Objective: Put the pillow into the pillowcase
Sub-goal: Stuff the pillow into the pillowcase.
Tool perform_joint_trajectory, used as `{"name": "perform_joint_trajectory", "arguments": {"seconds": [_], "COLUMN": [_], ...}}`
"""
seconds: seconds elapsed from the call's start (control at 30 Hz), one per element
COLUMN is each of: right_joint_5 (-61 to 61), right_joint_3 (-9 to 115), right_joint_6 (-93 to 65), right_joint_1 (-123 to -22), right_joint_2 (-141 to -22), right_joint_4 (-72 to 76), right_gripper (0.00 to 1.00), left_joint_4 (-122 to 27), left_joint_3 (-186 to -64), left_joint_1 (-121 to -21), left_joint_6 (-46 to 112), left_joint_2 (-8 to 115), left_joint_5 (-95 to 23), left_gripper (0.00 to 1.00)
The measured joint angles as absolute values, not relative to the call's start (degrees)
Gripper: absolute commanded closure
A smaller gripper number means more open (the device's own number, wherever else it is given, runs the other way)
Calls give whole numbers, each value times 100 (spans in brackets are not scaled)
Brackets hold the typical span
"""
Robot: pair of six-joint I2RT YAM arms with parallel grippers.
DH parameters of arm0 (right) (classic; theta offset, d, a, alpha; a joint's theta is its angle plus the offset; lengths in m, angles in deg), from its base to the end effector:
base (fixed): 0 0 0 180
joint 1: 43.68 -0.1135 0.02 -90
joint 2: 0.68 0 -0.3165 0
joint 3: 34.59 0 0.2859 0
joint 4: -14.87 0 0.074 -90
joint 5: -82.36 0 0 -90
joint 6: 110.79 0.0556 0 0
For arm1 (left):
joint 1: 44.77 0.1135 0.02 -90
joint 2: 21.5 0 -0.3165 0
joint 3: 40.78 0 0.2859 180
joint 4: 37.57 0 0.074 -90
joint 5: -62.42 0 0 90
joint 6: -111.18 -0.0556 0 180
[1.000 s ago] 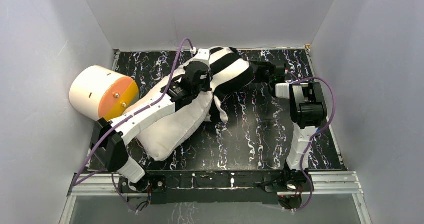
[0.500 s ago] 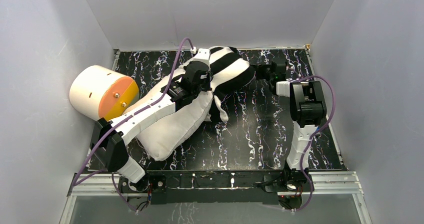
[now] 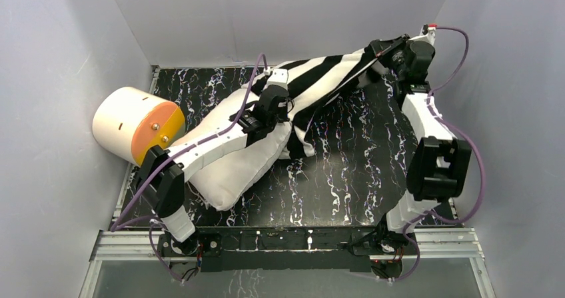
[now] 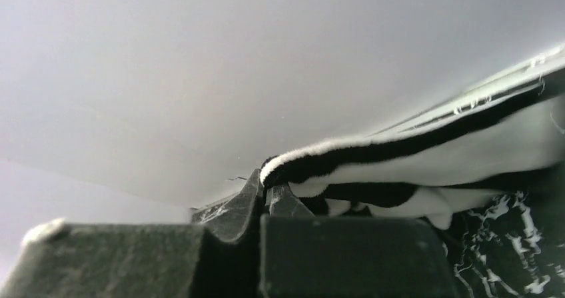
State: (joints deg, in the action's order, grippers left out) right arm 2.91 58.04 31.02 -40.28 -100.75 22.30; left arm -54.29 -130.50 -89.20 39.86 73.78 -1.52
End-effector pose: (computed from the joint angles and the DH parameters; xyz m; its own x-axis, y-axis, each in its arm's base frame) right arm 0.4872 -0.0187 0.3881 -0.0979 0.7799 -0.6182 -0.0768 0.6135 0.7860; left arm 0.3373 -0.2964 0.3540 -0.3649 -0.0452 -0.9299 0.2340 0.9623 -0.1386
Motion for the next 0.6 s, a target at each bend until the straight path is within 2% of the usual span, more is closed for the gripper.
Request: {"name": "perform_joint_trajectory", "arguments": {"seconds": [0.03,0.13,0.23,0.27,0.33,0.4,0.5,0.6], "right_joint_5": [297,295,291,280,232,120,-118,-212], "right_joint_3": [5707,4945,4385,4320,4228,4156,4151,4197], "right_joint_6": [2866,2442,2226,2191,2049,1900,1611,1338], "right_joint_1": [-4042,-4068,-3989,-3956,-3886,-3847,-3816,-3816], "right_joint_2": [-9843,-9424,-9736,-9905,-10235,-10302,-10082,-9680], "right_joint_4": [2292,2665,2554,2412,1861,1234,648,224], "right_gripper": [100,90,77,71,54,43,39,36], "left_joint_4": [-5378,-5245,-5171,-5160,-5144,-5149,-5217,-5341], "left_joint_3": [-13045,-13025,-13025,-13028,-13028,-13028,-13043,-13119], "left_joint_1": [-8924,-8926,-8926,-8926,-8926,-8939,-8959,-8953], "left_joint_6": [3999,4051,4165,4208,4333,4431,4552,4608], "left_joint_2": [7435,7549,7691,7741,7848,7916,7944,7944], "left_joint_5": [-147,-167,-355,-445,-694,-912,-1166,-1332], "left_gripper": [100,100,100,100,100,99,89,72]}}
